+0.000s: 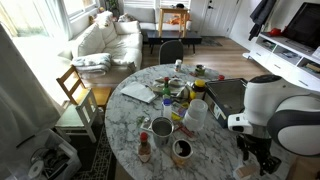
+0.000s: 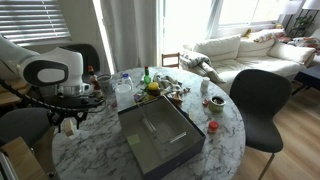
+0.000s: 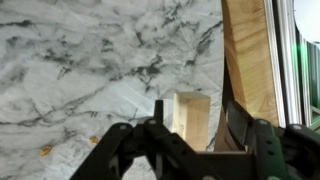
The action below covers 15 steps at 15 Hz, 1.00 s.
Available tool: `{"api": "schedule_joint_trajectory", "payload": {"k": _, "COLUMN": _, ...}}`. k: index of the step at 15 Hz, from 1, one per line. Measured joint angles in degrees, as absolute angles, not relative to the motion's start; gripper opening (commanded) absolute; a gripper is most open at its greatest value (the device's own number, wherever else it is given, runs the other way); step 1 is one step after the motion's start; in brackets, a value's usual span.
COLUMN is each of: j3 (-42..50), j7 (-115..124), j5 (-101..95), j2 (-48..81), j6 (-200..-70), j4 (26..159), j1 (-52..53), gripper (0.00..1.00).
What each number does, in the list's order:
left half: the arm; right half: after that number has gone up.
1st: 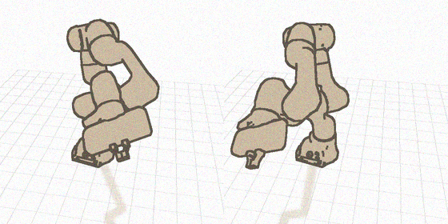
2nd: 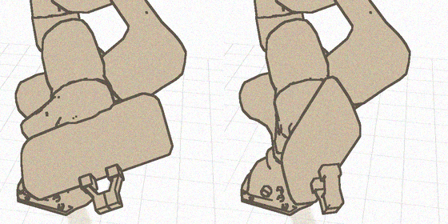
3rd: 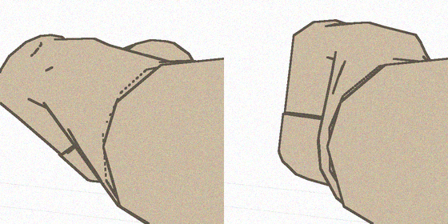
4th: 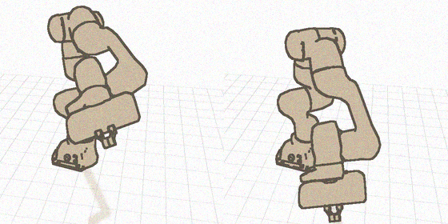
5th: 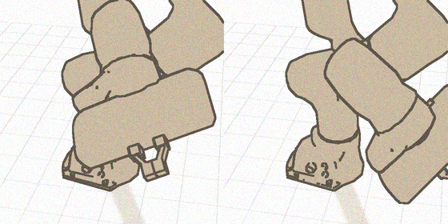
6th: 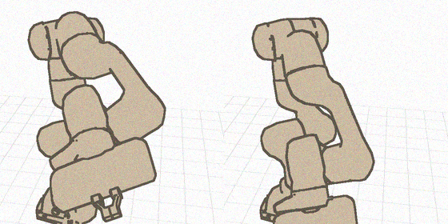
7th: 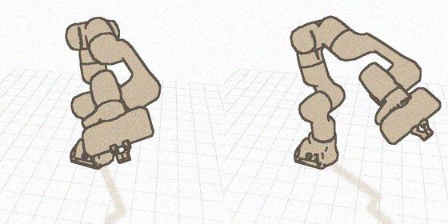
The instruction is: Put the wooden block on top of the measuring cup
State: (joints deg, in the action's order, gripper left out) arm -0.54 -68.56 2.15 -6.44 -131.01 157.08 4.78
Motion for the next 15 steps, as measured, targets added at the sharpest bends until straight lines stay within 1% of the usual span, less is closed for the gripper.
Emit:
{"api": "schedule_joint_trajectory", "payload": {"k": 1, "j3": -0.5, "j7": -68.6, "j5": 2.2, "j2": -6.5, "j6": -131.0, "j4": 157.1, "j1": 4.8, "gripper": 1.00}}
{"api": "schedule_joint_trajectory", "payload": {"k": 7, "j3": -0.2, "j7": -67.2, "j5": 7.0, "j2": -7.8, "j6": -131.0, "j4": 157.0, "j1": 4.6, "gripper": 1.00}}
{"api": "schedule_joint_trajectory", "payload": {"k": 15, "j3": 0.4, "j7": -68.6, "j5": 7.0, "j2": -8.2, "j6": -131.5, "j4": 157.0, "j1": 4.5, "gripper": 1.00}}
